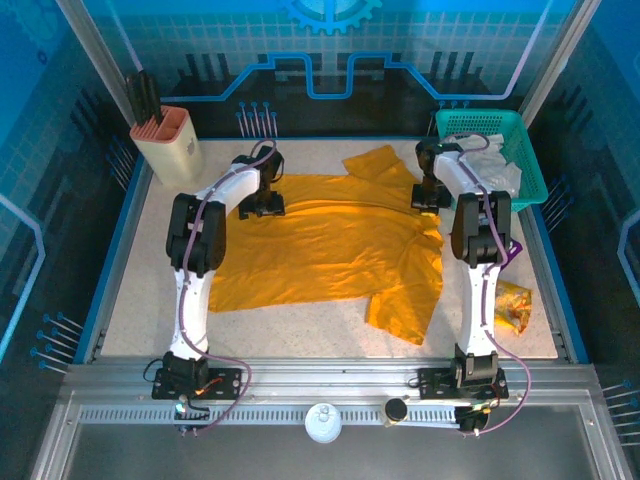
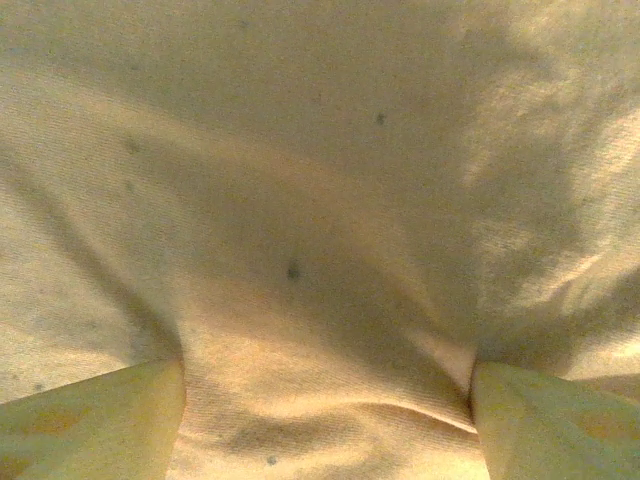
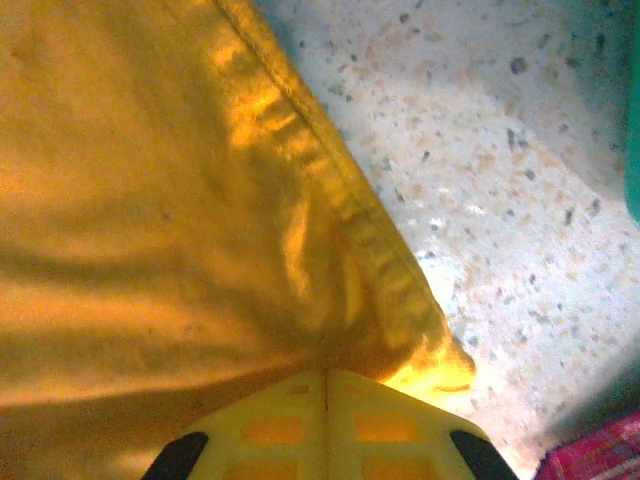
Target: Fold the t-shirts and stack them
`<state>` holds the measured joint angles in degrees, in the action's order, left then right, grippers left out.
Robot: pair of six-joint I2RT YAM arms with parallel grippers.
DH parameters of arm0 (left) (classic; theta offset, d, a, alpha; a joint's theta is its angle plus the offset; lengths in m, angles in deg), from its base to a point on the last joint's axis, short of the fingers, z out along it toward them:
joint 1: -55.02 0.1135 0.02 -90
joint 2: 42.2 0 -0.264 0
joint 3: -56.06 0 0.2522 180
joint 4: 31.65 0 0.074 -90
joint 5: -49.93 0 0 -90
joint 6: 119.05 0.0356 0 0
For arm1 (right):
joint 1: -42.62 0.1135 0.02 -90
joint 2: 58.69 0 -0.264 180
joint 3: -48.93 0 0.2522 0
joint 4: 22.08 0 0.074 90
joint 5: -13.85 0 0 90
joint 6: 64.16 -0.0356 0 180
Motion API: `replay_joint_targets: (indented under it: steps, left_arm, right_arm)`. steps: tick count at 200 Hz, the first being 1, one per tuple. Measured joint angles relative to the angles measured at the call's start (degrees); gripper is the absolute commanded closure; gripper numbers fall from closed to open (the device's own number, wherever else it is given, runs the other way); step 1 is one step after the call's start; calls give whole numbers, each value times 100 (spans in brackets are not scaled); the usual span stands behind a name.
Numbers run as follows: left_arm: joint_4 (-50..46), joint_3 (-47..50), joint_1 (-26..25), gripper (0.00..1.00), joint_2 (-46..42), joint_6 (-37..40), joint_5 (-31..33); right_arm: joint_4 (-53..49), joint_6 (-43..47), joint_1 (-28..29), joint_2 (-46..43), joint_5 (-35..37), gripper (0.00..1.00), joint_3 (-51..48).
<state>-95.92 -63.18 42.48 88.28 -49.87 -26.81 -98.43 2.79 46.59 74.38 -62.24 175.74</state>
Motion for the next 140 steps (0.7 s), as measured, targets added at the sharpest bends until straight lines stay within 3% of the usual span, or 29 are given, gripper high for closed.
replay_joint_targets:
  steps: [46,95,140]
  left_arm:
    - [-20,85,0,24,-581,0,7]
    - [-22,612,0,23,-1797,-7,98]
    - [162,1696,-7,30,-2531,-170,37]
  right_arm:
    - [87,31,0,-955,-136,100,-957]
    - [234,153,28,-1996,-374,91,-1534]
    - [551,282,553,-2605,-479,90,-2273]
